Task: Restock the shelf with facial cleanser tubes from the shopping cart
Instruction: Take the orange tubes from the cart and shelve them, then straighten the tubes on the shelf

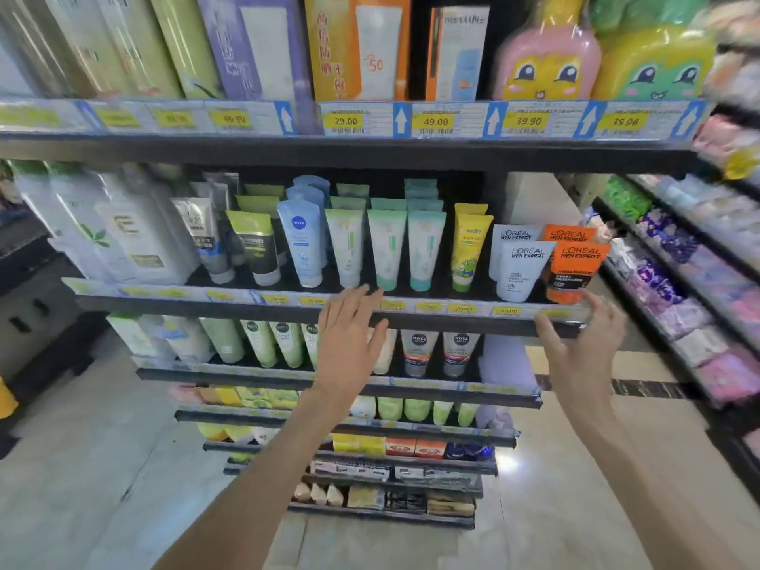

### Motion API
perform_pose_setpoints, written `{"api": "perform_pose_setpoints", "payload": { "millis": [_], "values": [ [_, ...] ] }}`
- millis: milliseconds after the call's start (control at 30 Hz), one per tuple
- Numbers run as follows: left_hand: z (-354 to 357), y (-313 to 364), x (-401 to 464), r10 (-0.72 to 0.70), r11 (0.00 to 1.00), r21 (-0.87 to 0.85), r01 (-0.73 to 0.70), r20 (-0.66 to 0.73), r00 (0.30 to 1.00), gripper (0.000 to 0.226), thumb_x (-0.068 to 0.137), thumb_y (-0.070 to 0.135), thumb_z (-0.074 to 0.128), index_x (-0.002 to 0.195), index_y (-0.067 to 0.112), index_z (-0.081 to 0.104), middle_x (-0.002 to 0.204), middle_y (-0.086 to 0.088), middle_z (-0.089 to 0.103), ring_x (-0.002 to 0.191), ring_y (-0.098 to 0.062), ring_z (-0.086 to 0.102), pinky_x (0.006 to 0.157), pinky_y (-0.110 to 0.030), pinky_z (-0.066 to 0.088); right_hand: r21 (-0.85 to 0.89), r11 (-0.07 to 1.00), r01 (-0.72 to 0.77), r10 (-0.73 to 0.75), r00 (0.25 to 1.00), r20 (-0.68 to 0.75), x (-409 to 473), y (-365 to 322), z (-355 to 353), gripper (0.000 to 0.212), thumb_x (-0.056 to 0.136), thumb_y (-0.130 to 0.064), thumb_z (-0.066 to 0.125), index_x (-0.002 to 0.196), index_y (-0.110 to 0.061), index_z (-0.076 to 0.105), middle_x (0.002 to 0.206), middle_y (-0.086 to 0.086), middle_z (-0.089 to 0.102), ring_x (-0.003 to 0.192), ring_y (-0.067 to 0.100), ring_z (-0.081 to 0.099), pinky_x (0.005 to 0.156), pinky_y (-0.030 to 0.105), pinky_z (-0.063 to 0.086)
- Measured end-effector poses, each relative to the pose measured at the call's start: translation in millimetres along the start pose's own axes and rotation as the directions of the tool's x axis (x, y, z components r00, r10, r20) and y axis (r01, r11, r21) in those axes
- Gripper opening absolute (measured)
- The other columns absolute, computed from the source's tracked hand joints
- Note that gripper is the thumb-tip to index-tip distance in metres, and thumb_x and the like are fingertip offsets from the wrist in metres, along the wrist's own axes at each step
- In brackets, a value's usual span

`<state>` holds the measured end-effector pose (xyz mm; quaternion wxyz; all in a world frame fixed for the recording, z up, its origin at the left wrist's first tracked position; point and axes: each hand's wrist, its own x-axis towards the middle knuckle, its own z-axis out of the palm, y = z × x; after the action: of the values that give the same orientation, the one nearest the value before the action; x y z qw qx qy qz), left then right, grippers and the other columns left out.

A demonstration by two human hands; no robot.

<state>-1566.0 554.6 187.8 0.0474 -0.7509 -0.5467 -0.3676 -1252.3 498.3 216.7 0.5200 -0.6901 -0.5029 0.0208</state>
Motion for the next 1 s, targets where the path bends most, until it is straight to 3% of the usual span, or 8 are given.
{"api": "perform_pose_setpoints", "payload": {
  "millis": [167, 300, 467, 600, 733, 1000],
  "values": [
    [-20, -27, -4, -0.004, 1.0, 0.016, 0.003, 0.085, 0.996, 0.046, 0.104, 0.036, 0.054, 0.148, 0.023, 0.049, 0.157, 0.0, 0.044, 0.152, -0.023, 0.028, 0.122, -0.048, 0.026, -0.095, 0.99, 0.107, -0.093, 0.985, 0.146, -22, -35, 18, 0.062, 0.092, -0.033, 0.074, 0.144, -0.014, 0.045, 0.143, 0.007, 0.044, 0.136, 0.022, 0.035, 0.11, 0.029, 0.028],
    [-35, -41, -6, -0.007, 0.999, 0.047, 0.003, 0.081, 0.997, 0.049, 0.104, 0.037, 0.055, 0.149, 0.022, 0.048, 0.158, -0.002, 0.042, 0.151, -0.025, 0.03, 0.124, -0.046, 0.022, -0.067, 0.982, 0.179, -0.151, 0.942, 0.301, -29, -59, 30, 0.064, 0.095, -0.038, 0.069, 0.149, -0.016, 0.04, 0.144, 0.003, 0.042, 0.136, 0.02, 0.039, 0.105, 0.025, 0.035],
    [-46, -50, -8, -0.026, 0.994, 0.105, 0.015, 0.107, 0.994, 0.051, 0.102, 0.037, 0.057, 0.15, 0.022, 0.048, 0.157, -0.005, 0.044, 0.149, -0.026, 0.033, 0.122, -0.049, 0.027, -0.066, 0.961, 0.269, -0.222, 0.892, 0.393, -30, -80, 45, 0.065, 0.098, -0.046, 0.062, 0.152, -0.021, 0.036, 0.146, -0.001, 0.04, 0.133, 0.018, 0.043, 0.111, 0.037, 0.042],
    [-55, -48, -14, -0.023, 0.991, 0.133, 0.006, 0.124, 0.992, 0.052, 0.103, 0.04, 0.055, 0.15, 0.022, 0.047, 0.158, -0.004, 0.042, 0.151, -0.024, 0.03, 0.123, -0.049, 0.026, -0.065, 0.936, 0.346, -0.286, 0.855, 0.433, -34, -92, 57, 0.067, 0.096, -0.047, 0.064, 0.152, -0.021, 0.037, 0.149, 0.0, 0.043, 0.135, 0.019, 0.044, 0.111, 0.039, 0.044],
    [-68, -44, -33, -0.064, 0.989, 0.144, 0.041, 0.158, 0.985, 0.054, 0.105, 0.045, 0.046, 0.153, 0.022, 0.043, 0.16, -0.001, 0.04, 0.153, -0.022, 0.026, 0.126, -0.048, 0.02, -0.099, 0.903, 0.418, -0.32, 0.809, 0.492, -46, -94, 65, 0.068, 0.094, -0.046, 0.066, 0.15, -0.017, 0.041, 0.149, 0.003, 0.045, 0.138, 0.022, 0.041, 0.112, 0.041, 0.04],
    [-93, -50, -86, -0.094, 0.983, 0.173, 0.064, 0.169, 0.981, 0.054, 0.104, 0.05, 0.043, 0.151, 0.023, 0.045, 0.159, -0.003, 0.041, 0.152, -0.024, 0.03, 0.123, -0.049, 0.026, -0.14, 0.869, 0.475, -0.313, 0.746, 0.588, -87, -106, 62, 0.075, 0.092, -0.055, 0.066, 0.152, -0.019, 0.039, 0.151, 0.003, 0.043, 0.141, 0.023, 0.036, 0.115, 0.041, 0.034]
  ]
}}
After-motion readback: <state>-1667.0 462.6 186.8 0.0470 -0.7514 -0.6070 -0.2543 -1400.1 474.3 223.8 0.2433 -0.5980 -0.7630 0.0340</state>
